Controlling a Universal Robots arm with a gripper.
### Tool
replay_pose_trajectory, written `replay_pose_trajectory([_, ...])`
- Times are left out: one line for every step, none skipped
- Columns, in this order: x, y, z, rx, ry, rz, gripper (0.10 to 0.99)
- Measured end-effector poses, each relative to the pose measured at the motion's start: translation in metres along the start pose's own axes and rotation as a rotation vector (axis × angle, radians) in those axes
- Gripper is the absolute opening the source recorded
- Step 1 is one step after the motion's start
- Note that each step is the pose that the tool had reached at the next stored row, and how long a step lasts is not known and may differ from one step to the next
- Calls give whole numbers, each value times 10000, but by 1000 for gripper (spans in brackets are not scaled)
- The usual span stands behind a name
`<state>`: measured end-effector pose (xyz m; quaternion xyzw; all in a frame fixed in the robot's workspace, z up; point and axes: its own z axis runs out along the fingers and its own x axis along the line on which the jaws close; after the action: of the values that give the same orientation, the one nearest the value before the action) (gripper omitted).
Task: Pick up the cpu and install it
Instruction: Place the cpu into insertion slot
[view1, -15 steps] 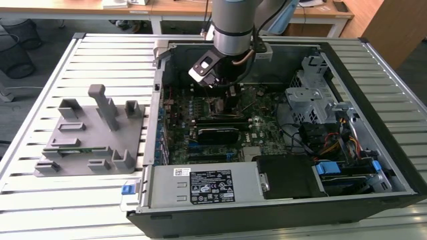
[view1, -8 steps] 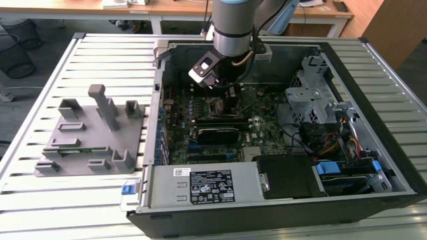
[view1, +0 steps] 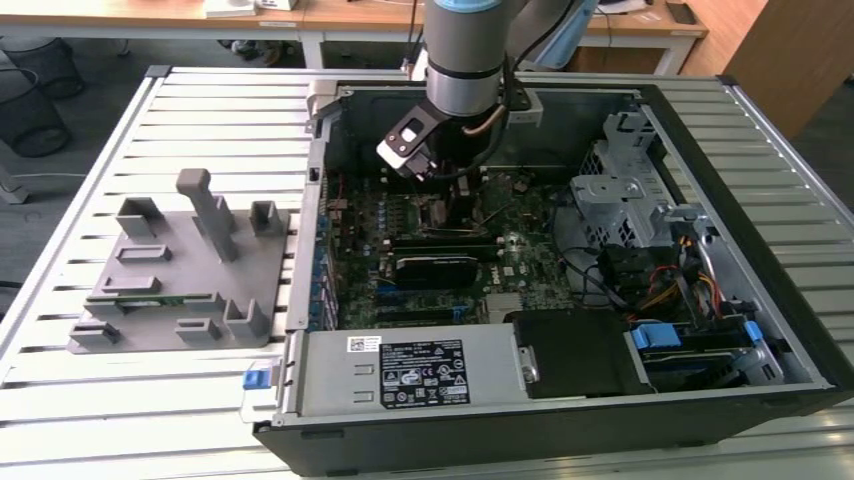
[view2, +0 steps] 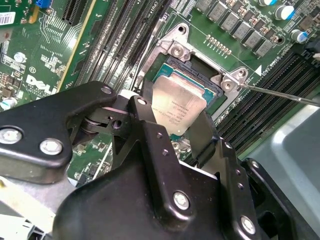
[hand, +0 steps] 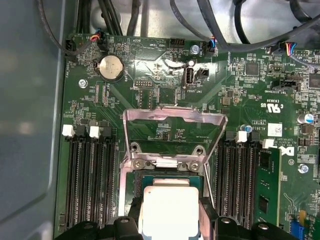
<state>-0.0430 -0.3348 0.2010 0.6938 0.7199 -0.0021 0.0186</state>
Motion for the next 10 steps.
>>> replay_pose_trajectory([1,0,4,0,0,0,529])
replay_pose_trajectory([1,0,8,0,-1,0,529])
replay_pose_trajectory([2,0,13,0,0,0,529])
replay_pose_trajectory([3,0,18,0,0,0,529])
replay_pose_trajectory([4,-1,23,0,0,0,529])
replay_pose_trajectory([6,-1,28,0,0,1,529])
replay_pose_trajectory([8,-1,33,0,0,1,529])
replay_pose_trajectory([11,-1,38,0,0,1,529])
replay_pose_trajectory([14,-1,43,0,0,0,529])
replay_pose_trajectory([17,-1,47,0,0,0,529])
